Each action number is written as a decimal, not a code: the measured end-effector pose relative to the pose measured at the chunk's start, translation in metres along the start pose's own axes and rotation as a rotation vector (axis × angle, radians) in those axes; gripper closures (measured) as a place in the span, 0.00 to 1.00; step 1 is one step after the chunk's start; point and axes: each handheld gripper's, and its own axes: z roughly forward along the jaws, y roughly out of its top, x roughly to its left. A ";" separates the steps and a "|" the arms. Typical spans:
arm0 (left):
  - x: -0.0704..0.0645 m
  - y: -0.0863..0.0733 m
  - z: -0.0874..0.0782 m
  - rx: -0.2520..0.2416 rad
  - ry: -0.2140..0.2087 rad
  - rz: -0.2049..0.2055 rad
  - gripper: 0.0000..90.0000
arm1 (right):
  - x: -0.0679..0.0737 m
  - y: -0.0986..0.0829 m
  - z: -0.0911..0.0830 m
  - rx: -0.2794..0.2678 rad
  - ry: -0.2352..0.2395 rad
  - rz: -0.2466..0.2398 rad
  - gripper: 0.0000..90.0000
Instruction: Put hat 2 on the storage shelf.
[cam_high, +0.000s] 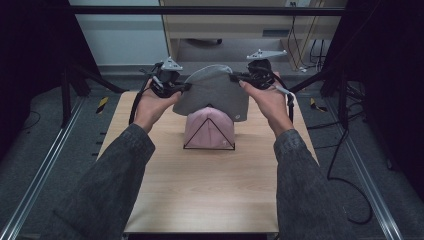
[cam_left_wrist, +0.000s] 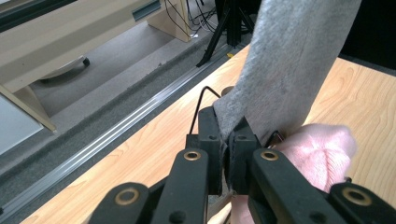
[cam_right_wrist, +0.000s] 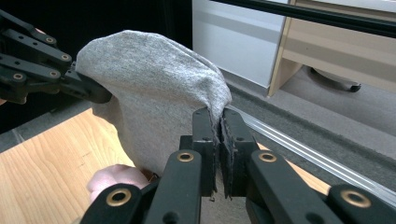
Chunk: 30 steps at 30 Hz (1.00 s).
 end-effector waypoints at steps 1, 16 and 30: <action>-0.001 -0.002 0.000 -0.001 0.002 0.002 0.97 | 0.001 0.000 0.000 0.001 0.001 -0.004 0.95; -0.005 -0.022 0.004 0.005 0.012 -0.017 0.97 | 0.012 -0.016 0.007 0.040 -0.012 -0.021 0.95; 0.000 -0.039 0.018 0.031 0.003 -0.034 0.97 | 0.012 -0.028 0.024 0.090 -0.013 -0.024 0.95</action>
